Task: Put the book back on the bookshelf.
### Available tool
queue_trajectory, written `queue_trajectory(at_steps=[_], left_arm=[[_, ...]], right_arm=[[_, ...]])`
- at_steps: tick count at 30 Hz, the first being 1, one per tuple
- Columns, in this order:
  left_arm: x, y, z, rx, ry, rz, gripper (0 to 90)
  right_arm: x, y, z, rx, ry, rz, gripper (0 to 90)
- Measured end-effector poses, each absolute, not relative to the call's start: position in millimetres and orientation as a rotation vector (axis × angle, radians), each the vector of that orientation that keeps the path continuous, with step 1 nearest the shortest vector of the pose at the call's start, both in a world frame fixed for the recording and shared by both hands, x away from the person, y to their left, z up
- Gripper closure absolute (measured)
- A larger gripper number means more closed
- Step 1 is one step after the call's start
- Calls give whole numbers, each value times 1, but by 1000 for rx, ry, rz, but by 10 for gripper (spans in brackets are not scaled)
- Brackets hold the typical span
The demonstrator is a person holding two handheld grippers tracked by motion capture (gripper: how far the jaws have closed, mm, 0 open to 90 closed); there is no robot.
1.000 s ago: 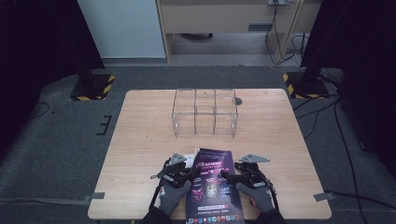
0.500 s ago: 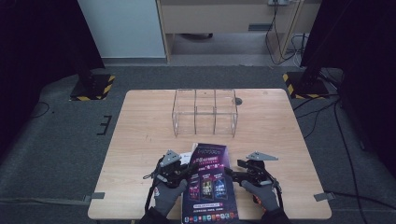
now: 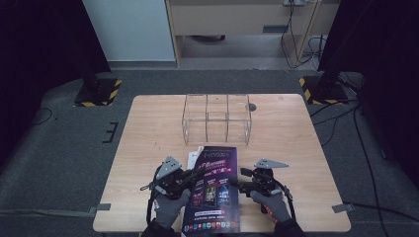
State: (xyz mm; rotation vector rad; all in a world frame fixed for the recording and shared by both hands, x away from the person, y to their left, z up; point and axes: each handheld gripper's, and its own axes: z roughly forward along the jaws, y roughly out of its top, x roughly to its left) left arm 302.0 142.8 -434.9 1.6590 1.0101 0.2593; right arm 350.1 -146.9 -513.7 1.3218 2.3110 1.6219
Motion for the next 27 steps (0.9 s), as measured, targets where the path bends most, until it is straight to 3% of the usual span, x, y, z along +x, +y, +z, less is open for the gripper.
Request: queue_trajectory(at_steps=[13,21,27], left_arm=[[298,140,-429,1648,979,262,844],[300,139,-433,1660,989,261,844],[302,143,-436,1654,1011,269,843]], right_arm=[[358,-133,-522,1367,2395,1787,268],[358,-128,-523,1396,2447,1777,451],[357,-136,-519,1498,2428,1825,687]])
